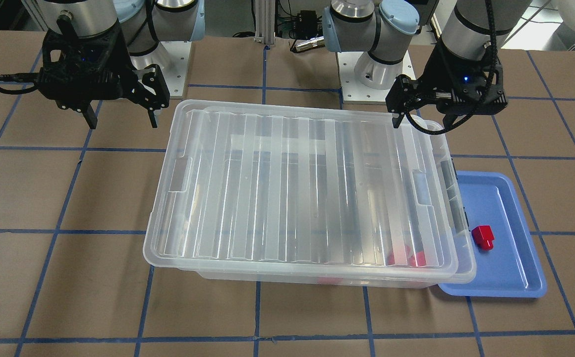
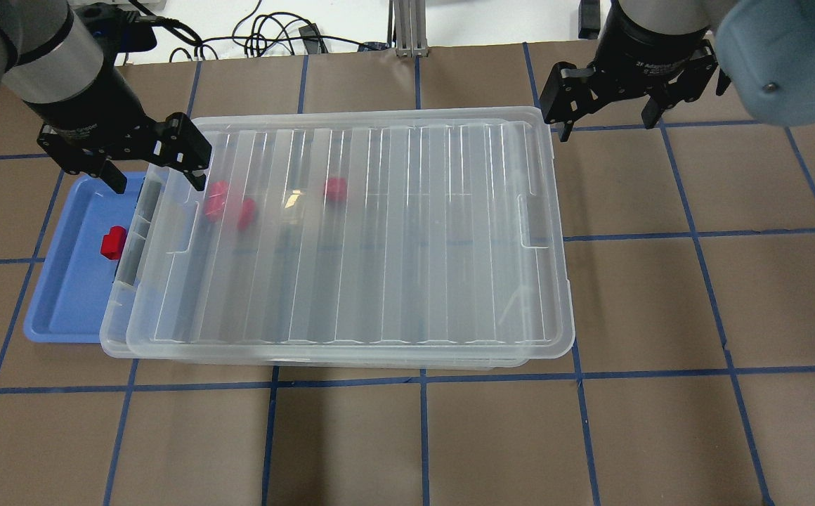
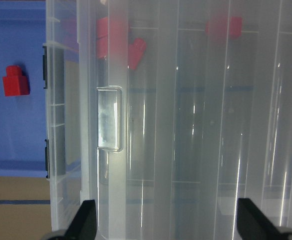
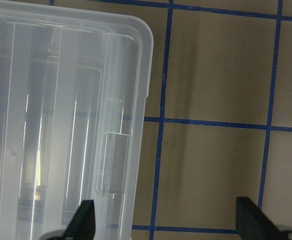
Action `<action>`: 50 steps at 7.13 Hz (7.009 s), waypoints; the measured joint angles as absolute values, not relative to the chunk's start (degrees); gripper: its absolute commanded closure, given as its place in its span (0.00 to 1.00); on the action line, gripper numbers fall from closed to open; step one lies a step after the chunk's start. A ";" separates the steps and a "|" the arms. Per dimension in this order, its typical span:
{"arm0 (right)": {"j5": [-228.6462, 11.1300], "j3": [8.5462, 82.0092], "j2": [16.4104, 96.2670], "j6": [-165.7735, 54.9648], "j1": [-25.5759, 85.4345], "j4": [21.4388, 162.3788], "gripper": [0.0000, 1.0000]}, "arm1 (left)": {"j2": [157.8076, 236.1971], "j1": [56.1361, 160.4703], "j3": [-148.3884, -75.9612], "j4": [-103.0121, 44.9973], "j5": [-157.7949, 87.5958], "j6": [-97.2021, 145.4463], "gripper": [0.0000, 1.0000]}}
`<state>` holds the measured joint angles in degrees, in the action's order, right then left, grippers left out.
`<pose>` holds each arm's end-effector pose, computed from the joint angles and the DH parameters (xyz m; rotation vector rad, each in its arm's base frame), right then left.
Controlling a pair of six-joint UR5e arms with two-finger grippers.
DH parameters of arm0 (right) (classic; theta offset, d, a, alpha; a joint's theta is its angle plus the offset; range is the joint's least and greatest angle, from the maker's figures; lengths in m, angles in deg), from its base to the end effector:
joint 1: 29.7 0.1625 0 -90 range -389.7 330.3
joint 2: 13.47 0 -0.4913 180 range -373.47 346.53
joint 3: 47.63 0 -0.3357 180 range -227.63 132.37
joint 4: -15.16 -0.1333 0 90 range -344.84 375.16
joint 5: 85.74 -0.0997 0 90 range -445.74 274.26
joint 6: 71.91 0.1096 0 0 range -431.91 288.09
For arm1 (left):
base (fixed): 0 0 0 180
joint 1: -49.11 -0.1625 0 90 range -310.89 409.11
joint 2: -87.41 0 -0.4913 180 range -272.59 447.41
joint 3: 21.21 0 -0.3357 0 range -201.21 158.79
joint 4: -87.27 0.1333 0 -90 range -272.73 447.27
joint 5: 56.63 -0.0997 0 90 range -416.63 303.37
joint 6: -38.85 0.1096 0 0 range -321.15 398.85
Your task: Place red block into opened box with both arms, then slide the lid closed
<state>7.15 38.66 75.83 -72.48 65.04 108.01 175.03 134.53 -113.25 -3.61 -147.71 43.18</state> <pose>0.1647 -0.4395 0.5727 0.1392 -3.0876 0.1609 -0.0978 -0.4231 0.5449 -0.0067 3.1235 0.0170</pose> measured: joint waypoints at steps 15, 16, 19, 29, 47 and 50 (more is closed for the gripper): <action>9.93 53.36 68.75 -73.38 62.89 118.53 0.00 | 199.40 107.73 -117.52 23.06 -145.49 71.75 0.00; 10.14 53.36 68.77 -73.49 60.95 118.24 0.00 | 201.38 107.73 -117.70 23.73 -144.25 71.62 0.00; 14.20 53.30 69.26 -75.69 56.44 117.78 0.00 | 205.64 107.73 -117.91 25.11 -143.37 71.40 0.00; 21.39 53.28 69.68 -82.70 50.75 117.68 0.00 | 199.62 109.41 -109.62 16.69 -143.28 66.28 1.00; 5.40 35.95 74.52 -68.75 60.74 103.31 0.00 | 192.87 128.38 -130.51 21.63 -142.94 45.35 1.00; 5.41 35.95 74.44 -68.74 60.74 103.32 0.00 | 194.70 128.25 -130.69 23.21 -142.94 45.36 1.00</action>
<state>5.41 35.95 74.44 -68.74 60.74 103.32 194.70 128.25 -130.69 23.21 -142.94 45.36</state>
